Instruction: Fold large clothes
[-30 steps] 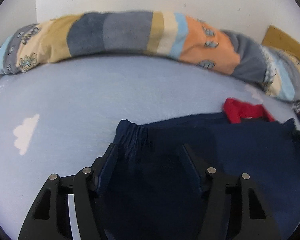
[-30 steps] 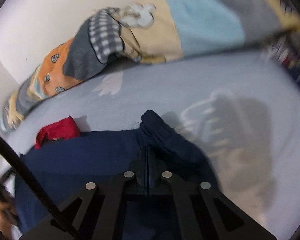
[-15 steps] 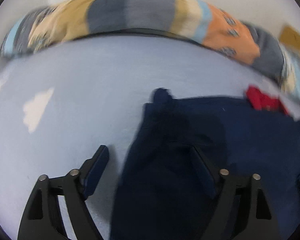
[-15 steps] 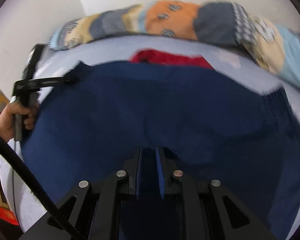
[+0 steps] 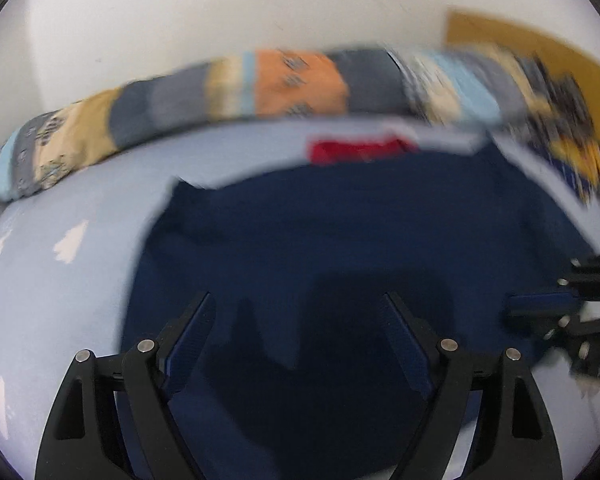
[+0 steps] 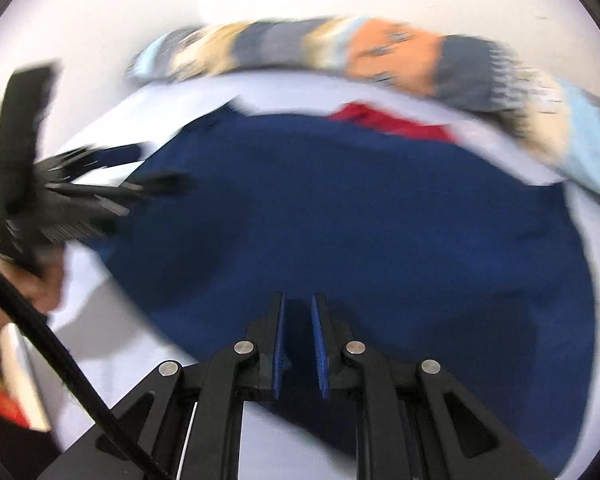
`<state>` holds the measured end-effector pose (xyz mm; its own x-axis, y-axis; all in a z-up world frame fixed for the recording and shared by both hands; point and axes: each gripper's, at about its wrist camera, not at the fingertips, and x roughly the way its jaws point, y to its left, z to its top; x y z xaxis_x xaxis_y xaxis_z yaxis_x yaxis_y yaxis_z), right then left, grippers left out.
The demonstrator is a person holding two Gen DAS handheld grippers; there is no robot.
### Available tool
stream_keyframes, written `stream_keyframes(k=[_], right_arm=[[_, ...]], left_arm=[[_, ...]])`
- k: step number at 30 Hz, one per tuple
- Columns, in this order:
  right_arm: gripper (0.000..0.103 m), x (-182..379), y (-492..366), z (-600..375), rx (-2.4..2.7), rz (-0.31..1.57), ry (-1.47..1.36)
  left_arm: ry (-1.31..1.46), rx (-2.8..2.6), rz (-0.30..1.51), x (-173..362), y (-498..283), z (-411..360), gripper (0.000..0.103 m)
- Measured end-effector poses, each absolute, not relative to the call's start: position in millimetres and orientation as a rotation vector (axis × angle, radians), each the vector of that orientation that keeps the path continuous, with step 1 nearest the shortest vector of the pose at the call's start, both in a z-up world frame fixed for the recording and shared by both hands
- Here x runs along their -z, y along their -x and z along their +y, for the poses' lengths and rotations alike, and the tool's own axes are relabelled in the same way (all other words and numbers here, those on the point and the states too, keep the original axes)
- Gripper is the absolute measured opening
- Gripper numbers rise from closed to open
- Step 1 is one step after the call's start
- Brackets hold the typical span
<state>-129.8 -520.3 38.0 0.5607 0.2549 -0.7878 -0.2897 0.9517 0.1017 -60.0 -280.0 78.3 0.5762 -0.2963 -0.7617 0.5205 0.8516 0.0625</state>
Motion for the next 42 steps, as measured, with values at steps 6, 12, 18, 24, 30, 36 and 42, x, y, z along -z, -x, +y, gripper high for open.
stream_keyframes(k=[6, 12, 18, 24, 30, 36, 42], right_arm=[[0.007, -9, 144, -556, -0.196, 0.999, 0.114], [0.000, -7, 186, -663, -0.103, 1.033, -0.167], [0.000, -11, 220, -719, 0.062, 1.048, -0.311], [0.023, -12, 270, -793, 0.135, 0.945, -0.862], [0.026, 17, 290, -807, 0.146, 0.860, -1.224], [0.029, 22, 271, -797, 0.153, 0.809, -1.222], [0.034, 26, 245, -794, 0.104, 0.727, -1.234]], left_arm=[[-0.299, 0.391, 0.867, -41, 64, -222, 0.086], [-0.091, 0.271, 0.974, -33, 65, -130, 0.091], [0.011, 0.215, 1.014, -41, 89, -94, 0.091], [0.413, 0.328, 1.059, -55, 110, -63, 0.090], [0.790, 0.385, 1.153, -35, 106, -64, 0.090], [0.903, 0.356, 1.119, -25, 100, -65, 0.090], [0.931, 0.358, 1.053, -23, 70, -84, 0.090]])
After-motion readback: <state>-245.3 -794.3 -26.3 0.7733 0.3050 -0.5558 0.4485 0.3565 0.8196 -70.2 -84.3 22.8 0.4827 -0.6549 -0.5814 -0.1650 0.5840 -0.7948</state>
